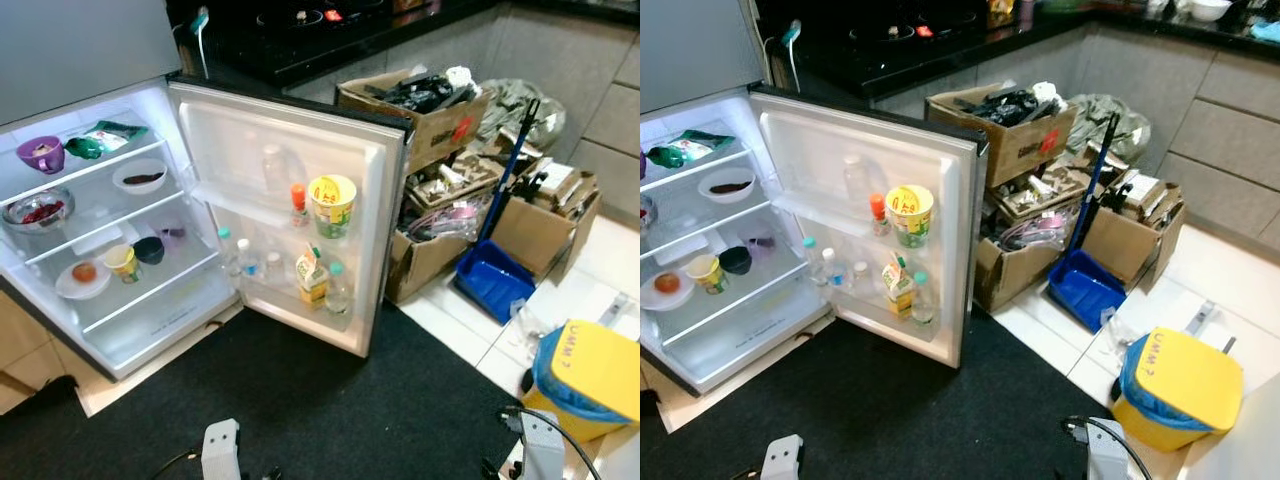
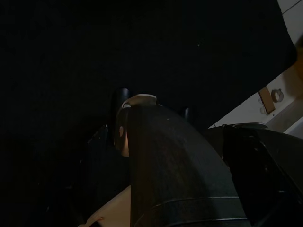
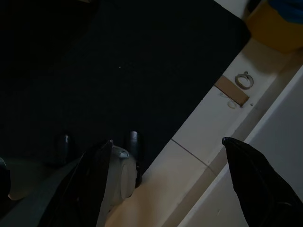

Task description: Restocking fridge

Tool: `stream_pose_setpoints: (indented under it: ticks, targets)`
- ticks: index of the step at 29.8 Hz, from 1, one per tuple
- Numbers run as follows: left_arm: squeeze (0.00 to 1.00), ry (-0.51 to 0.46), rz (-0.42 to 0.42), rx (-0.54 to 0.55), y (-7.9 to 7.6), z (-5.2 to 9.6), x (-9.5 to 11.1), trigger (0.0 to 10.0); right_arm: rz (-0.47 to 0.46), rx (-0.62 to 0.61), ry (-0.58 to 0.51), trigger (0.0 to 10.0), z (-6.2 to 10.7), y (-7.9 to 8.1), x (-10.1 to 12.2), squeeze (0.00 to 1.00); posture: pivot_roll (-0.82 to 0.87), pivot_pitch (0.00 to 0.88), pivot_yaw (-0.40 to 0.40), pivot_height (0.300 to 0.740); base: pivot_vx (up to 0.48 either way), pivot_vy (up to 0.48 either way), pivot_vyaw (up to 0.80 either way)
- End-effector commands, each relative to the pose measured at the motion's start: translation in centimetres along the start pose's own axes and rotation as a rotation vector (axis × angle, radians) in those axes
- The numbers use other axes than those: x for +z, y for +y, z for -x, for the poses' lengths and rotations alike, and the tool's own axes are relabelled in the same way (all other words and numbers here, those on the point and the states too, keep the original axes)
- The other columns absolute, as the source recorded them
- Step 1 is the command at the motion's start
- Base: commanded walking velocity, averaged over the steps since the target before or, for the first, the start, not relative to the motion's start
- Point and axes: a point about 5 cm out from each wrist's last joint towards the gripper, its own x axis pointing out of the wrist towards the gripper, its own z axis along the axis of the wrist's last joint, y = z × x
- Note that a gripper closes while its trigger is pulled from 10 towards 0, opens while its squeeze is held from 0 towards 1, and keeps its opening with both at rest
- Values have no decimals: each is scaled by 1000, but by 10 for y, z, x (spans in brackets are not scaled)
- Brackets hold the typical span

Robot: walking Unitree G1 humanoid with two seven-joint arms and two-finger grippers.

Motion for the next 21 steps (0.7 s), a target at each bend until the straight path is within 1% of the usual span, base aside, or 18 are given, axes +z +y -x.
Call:
stream_pose_setpoints:
  ticks: [1,21]
  targets:
    - [0,9,10,12,3,1,-3,10000,1,1,-8,10000,0,0,1,0,-52,0,0,740,0,0,0]
    - [0,8,10,12,3,1,-3,10000,1,1,-8,10000,0,0,1,0,-52,0,0,740,0,0,0]
